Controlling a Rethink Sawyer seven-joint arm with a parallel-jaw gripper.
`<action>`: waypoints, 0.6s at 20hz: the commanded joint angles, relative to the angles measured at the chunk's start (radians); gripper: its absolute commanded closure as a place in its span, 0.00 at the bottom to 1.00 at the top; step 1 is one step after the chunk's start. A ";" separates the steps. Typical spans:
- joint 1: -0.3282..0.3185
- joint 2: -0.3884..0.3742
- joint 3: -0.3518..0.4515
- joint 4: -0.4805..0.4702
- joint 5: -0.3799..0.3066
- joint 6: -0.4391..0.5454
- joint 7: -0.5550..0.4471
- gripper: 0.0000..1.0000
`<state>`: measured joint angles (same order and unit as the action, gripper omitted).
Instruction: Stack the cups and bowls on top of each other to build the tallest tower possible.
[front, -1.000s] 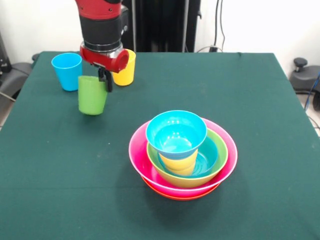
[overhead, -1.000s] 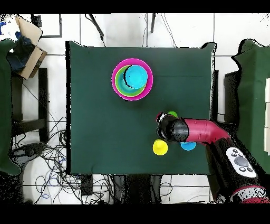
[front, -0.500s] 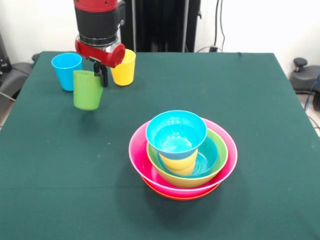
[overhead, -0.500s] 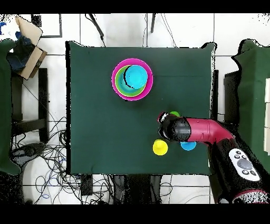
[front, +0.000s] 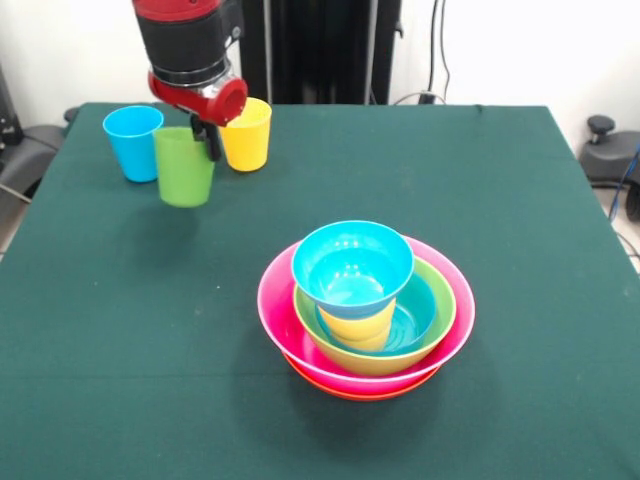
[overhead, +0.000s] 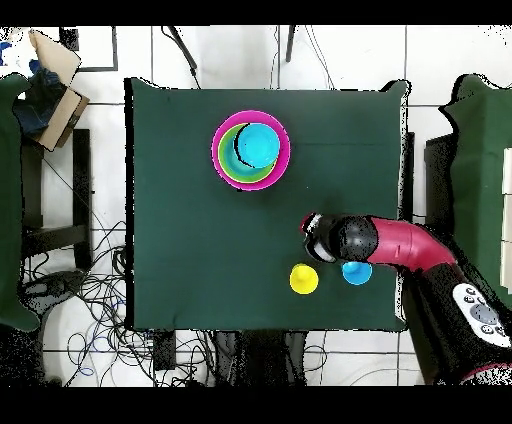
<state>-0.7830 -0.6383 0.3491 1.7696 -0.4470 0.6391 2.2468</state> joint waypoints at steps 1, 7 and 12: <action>-0.003 0.022 0.159 -0.044 0.099 0.254 -0.217 1.00; 0.055 0.052 0.205 -0.153 0.177 0.384 -0.159 1.00; 0.118 0.044 0.208 -0.291 0.196 0.550 -0.133 1.00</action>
<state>-0.7415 -0.6381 0.4662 1.6541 -0.2872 1.0168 2.2468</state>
